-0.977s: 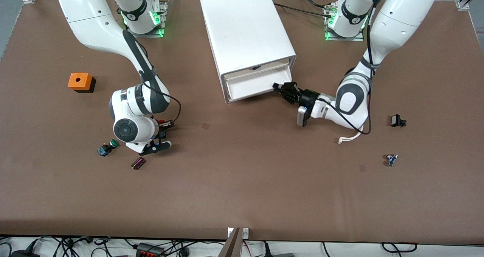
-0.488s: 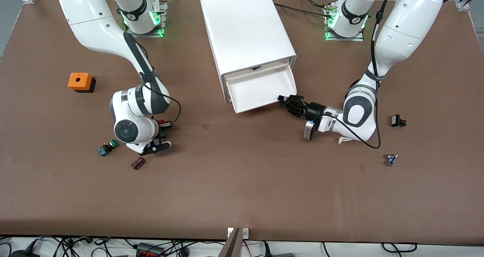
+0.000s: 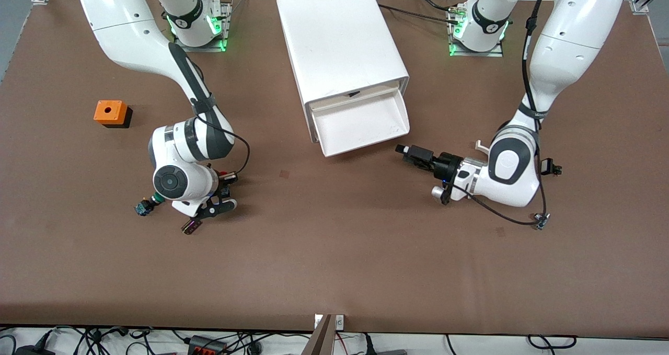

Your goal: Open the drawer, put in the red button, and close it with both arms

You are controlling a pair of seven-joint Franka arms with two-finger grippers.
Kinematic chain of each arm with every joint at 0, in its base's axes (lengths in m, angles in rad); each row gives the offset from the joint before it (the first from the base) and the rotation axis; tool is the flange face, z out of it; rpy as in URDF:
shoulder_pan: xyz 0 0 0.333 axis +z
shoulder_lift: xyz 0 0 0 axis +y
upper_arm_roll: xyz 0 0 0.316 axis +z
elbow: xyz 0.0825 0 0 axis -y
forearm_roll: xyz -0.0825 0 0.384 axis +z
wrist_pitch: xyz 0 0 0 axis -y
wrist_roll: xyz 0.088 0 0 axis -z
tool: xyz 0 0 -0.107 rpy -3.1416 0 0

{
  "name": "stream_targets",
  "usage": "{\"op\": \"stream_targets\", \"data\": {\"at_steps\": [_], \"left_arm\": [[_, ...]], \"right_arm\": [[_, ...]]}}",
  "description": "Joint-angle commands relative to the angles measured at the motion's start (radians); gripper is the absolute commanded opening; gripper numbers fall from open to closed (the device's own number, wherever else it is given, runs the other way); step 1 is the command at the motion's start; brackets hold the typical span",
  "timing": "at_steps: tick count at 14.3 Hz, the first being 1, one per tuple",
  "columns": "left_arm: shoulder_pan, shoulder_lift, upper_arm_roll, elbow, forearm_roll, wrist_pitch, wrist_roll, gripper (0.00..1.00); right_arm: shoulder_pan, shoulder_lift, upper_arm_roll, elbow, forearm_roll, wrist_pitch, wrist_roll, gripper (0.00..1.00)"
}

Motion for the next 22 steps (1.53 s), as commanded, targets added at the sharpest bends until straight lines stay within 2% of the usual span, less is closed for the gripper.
{"op": "stream_targets", "data": {"at_steps": [1,4,6,8,10,14,18,22], "left_arm": [[0.006,-0.025,0.005,0.104,0.231,-0.012,-0.286,1.00],[0.002,-0.025,0.003,0.205,0.536,-0.006,-0.564,1.00],[0.006,-0.025,0.003,0.251,0.708,-0.006,-0.631,1.00],[0.020,-0.025,0.003,0.267,0.879,-0.006,-0.632,1.00],[0.029,-0.019,0.021,0.267,0.994,0.018,-0.635,1.00],[0.107,0.017,0.028,0.256,1.037,0.142,-0.603,1.00],[0.132,0.048,0.029,0.258,1.079,0.149,-0.569,1.00],[0.138,0.053,0.029,0.258,1.082,0.149,-0.569,1.00]], "right_arm": [[0.007,-0.035,-0.002,0.087,0.011,-0.083,-0.011,0.00],[0.028,-0.036,0.003,0.289,0.010,-0.253,-0.019,0.00],[0.060,-0.035,0.003,0.401,0.011,-0.312,-0.011,0.00],[0.111,-0.036,0.003,0.434,0.013,-0.343,-0.008,0.00],[0.181,-0.038,0.001,0.452,0.013,-0.358,0.020,0.00],[0.315,-0.067,-0.005,0.460,0.011,-0.361,0.099,0.00],[0.373,-0.042,0.003,0.520,0.011,-0.292,0.247,0.00],[0.422,-0.016,0.007,0.520,0.016,-0.159,0.385,0.00]]}}
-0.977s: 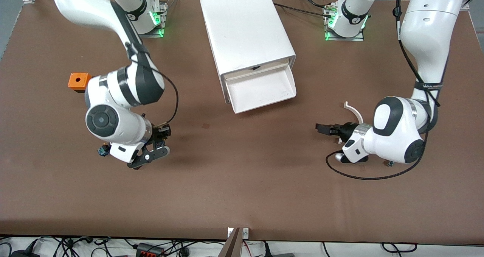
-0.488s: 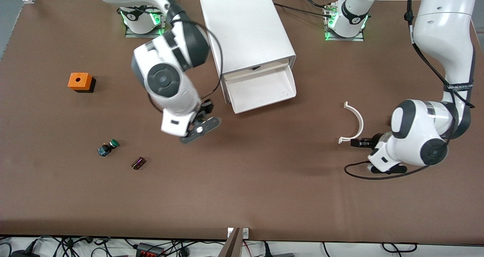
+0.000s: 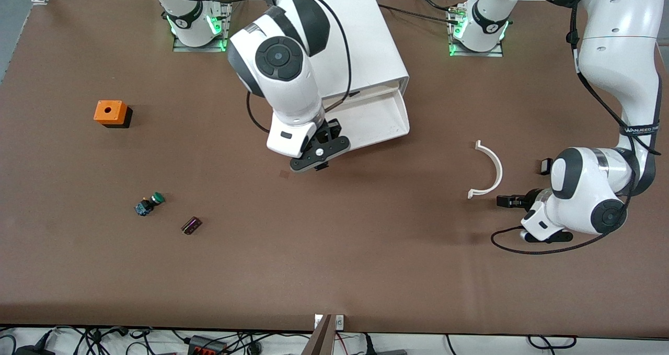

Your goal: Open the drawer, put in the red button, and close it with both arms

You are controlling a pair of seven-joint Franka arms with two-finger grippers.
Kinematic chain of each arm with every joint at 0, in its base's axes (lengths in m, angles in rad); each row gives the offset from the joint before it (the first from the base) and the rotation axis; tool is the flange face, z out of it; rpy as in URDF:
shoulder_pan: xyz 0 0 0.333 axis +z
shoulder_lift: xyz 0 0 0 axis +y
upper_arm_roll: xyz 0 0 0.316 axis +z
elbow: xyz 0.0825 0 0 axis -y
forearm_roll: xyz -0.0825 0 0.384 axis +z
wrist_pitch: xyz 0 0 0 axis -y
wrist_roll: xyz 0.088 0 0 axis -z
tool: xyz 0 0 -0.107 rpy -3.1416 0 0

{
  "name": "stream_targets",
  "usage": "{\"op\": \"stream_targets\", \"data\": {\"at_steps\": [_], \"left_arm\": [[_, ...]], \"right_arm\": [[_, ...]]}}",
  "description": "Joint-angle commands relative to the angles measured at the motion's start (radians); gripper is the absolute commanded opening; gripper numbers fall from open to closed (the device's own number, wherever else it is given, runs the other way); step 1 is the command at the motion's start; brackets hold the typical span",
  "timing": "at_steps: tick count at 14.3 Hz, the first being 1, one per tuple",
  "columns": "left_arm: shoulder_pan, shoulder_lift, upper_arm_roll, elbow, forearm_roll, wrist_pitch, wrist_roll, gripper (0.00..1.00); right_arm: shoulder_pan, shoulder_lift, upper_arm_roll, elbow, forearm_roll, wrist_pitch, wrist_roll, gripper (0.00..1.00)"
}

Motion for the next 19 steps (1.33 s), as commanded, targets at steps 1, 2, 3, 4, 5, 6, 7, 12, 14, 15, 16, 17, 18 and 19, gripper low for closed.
{"op": "stream_targets", "data": {"at_steps": [1,2,3,4,5,6,7,12,14,15,16,17,18,19], "left_arm": [[0.004,-0.002,-0.006,0.008,0.028,0.001,0.014,1.00],[0.007,0.000,-0.006,0.008,0.028,0.003,0.015,1.00],[0.006,0.000,-0.006,0.008,0.028,0.003,0.014,1.00],[0.006,0.000,-0.006,0.007,0.028,0.003,0.014,1.00],[0.006,0.001,-0.006,0.007,0.028,0.003,0.014,1.00],[0.006,0.001,-0.006,0.007,0.028,0.003,0.014,1.00],[0.006,0.001,-0.006,0.007,0.028,0.003,0.014,1.00],[0.006,0.003,-0.006,0.005,0.026,0.014,0.015,1.00],[0.006,0.003,-0.006,0.004,0.026,0.014,0.015,1.00],[0.007,0.003,-0.006,0.004,0.026,0.014,0.015,1.00],[0.006,0.003,-0.006,0.004,0.026,0.015,0.015,1.00],[0.007,0.005,-0.006,0.004,0.026,0.015,0.015,1.00],[0.006,0.005,-0.006,0.004,0.026,0.015,0.015,1.00],[0.006,0.005,-0.006,0.004,0.026,0.015,0.015,1.00]], "right_arm": [[0.046,0.046,0.000,0.039,0.010,0.033,0.062,0.00],[0.057,0.055,0.001,0.041,0.011,0.036,0.073,0.00],[0.058,0.067,0.010,0.041,0.030,0.034,0.082,0.00],[0.058,0.072,0.026,0.041,0.054,0.033,0.087,0.00],[0.058,0.081,0.029,0.041,0.065,0.031,0.087,0.00],[0.060,0.086,0.030,0.041,0.067,0.031,0.087,0.00],[0.063,0.092,0.036,0.039,0.068,0.028,0.087,0.00],[0.084,0.144,0.076,0.041,0.068,0.021,0.088,0.00],[0.092,0.149,0.076,0.039,0.068,0.010,0.088,0.00],[0.092,0.150,0.078,0.039,0.068,-0.001,0.087,0.00],[0.092,0.155,0.078,0.039,0.068,-0.011,0.087,0.00],[0.094,0.161,0.079,0.039,0.070,-0.022,0.087,0.00],[0.106,0.170,0.079,0.041,0.068,-0.030,0.085,0.00],[0.118,0.176,0.078,0.041,0.068,-0.031,0.085,0.00]]}}
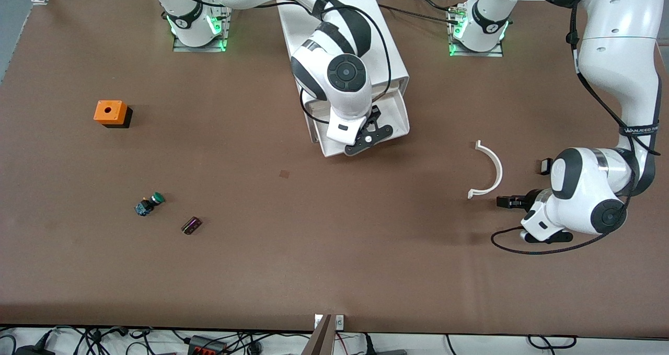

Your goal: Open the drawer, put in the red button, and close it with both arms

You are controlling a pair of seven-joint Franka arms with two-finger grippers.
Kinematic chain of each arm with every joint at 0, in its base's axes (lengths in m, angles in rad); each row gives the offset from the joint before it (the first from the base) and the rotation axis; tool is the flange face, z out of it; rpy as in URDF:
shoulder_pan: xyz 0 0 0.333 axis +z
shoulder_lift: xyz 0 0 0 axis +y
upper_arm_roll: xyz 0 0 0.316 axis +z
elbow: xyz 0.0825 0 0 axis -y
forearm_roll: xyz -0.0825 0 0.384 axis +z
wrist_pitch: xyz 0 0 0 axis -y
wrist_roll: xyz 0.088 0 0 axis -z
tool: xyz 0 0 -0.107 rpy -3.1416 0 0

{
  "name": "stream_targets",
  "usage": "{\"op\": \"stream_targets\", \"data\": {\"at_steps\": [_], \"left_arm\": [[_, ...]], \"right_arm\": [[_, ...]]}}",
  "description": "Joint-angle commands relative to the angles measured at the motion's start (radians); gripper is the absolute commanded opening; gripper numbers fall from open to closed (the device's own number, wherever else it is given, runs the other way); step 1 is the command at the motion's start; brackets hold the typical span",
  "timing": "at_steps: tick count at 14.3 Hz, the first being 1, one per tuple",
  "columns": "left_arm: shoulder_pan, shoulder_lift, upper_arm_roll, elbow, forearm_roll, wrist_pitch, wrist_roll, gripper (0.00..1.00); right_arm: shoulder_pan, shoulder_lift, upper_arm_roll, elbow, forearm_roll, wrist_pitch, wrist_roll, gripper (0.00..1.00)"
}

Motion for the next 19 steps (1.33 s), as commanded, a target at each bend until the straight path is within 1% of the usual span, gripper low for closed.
{"op": "stream_targets", "data": {"at_steps": [1,5,11,12,13,16,18,19], "left_arm": [[0.006,0.005,-0.006,0.003,0.026,0.009,0.015,1.00],[0.006,0.004,-0.006,0.002,0.026,0.007,0.014,1.00],[0.004,0.002,-0.008,0.003,0.026,0.006,0.012,1.00],[0.006,0.002,-0.008,0.003,0.024,0.006,0.014,1.00],[0.006,0.002,-0.008,0.003,0.026,0.006,0.014,1.00],[0.006,0.002,-0.006,0.003,0.024,0.006,0.014,1.00],[0.007,0.002,-0.006,0.002,0.024,0.003,0.014,1.00],[0.009,-0.001,-0.008,0.002,0.026,0.000,0.014,1.00]], "right_arm": [[0.021,0.034,0.005,0.039,0.009,-0.030,0.013,0.00],[0.030,0.036,0.005,0.037,0.009,-0.034,0.013,0.00],[0.032,0.034,0.003,0.039,0.008,-0.084,0.007,0.00],[0.032,0.034,0.003,0.040,0.008,-0.083,0.007,0.34],[0.029,0.031,0.002,0.043,0.008,-0.077,0.007,0.99],[0.024,0.026,-0.009,0.088,0.006,-0.034,0.017,1.00],[0.005,0.013,-0.013,0.091,0.004,0.005,0.063,1.00],[-0.006,0.005,-0.030,0.091,0.004,0.014,0.080,1.00]]}}
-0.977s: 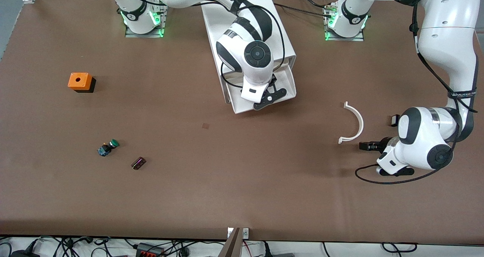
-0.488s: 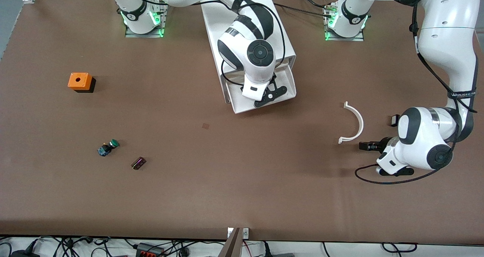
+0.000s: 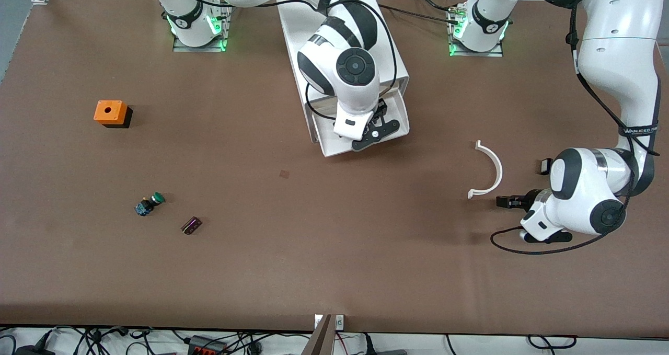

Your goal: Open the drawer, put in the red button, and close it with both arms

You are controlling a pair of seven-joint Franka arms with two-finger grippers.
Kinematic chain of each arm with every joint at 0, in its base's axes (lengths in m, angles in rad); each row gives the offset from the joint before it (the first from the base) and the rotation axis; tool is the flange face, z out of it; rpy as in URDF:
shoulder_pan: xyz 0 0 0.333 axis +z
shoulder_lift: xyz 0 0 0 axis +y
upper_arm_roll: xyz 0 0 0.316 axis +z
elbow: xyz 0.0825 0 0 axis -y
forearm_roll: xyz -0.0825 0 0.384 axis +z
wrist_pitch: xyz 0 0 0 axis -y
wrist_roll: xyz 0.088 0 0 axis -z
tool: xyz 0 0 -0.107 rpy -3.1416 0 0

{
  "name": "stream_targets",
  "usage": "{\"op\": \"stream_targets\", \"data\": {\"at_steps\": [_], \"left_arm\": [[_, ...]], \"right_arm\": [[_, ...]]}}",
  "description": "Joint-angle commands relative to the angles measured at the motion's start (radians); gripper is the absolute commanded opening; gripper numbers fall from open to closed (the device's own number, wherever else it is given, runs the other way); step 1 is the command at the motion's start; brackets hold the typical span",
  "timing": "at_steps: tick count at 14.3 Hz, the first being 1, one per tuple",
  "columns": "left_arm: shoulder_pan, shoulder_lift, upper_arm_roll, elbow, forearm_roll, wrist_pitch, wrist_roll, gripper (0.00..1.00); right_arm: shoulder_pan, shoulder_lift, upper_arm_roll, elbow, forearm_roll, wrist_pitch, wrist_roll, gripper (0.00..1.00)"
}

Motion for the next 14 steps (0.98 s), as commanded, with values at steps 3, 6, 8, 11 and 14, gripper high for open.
{"op": "stream_targets", "data": {"at_steps": [3,6,8,11,14], "left_arm": [[0.007,-0.005,-0.008,0.002,0.024,-0.002,0.009,1.00],[0.009,-0.003,-0.008,-0.009,0.012,0.000,0.009,1.00],[0.009,-0.003,-0.017,-0.012,0.011,0.000,0.001,1.00],[0.003,-0.008,-0.043,-0.043,-0.020,0.009,-0.003,1.00],[-0.005,-0.023,-0.115,-0.070,-0.035,0.013,-0.134,1.00]], "right_arm": [[-0.037,-0.057,-0.117,0.013,-0.006,0.002,0.043,1.00],[-0.060,-0.075,-0.238,0.012,-0.012,-0.042,0.026,1.00],[-0.104,-0.094,-0.295,0.009,-0.017,-0.091,0.026,1.00],[-0.173,-0.103,-0.367,-0.004,-0.006,-0.141,-0.082,1.00],[-0.259,-0.135,-0.367,-0.022,0.000,-0.146,-0.138,1.00]]}}
